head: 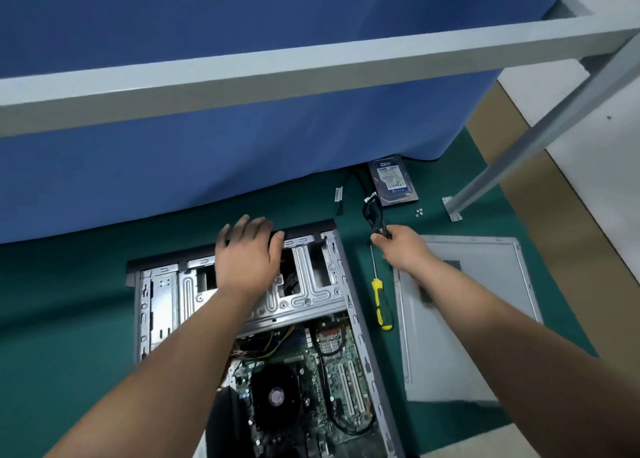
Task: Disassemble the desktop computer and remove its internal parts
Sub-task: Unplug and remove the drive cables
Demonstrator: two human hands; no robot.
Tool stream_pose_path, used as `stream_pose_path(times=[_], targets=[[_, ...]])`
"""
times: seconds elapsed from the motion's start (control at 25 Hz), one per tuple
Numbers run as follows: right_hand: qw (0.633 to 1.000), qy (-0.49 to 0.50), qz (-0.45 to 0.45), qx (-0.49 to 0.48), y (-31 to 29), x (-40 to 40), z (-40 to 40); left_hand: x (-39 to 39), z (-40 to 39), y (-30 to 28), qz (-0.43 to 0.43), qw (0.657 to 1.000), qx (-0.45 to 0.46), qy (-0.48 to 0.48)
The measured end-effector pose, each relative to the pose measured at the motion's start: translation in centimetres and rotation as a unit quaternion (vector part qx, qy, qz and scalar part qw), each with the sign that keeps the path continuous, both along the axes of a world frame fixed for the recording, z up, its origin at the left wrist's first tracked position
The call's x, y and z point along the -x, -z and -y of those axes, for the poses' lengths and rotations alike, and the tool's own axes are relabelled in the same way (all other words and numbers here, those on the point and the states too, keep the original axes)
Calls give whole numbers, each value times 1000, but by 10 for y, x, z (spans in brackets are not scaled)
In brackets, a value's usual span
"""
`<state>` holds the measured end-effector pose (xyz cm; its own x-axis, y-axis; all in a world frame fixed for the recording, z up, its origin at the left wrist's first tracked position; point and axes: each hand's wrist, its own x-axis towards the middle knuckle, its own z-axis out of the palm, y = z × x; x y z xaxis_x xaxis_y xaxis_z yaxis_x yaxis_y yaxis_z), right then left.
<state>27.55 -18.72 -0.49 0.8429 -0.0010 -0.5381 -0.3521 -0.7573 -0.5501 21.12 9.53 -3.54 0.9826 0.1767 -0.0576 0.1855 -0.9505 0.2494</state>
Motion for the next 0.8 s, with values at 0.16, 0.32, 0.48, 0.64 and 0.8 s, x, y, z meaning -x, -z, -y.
stream_pose_path(times=[0.16,0.32,0.48,0.64,0.8], targets=[[997,-14,-36,73,52,-56,-17,2,-2,18,83,995,-48,6],[993,5,27,117,72,-104,-43,0,-3,24,106,991,-86,3],[979,-25,75,189,88,-115,-48,1,-2,29,127,988,-89,2],[982,-44,70,169,93,-110,-53,0,-2,28,129,988,-90,0],[990,-31,66,124,83,-97,-46,0,-2,27,114,989,-91,-4]])
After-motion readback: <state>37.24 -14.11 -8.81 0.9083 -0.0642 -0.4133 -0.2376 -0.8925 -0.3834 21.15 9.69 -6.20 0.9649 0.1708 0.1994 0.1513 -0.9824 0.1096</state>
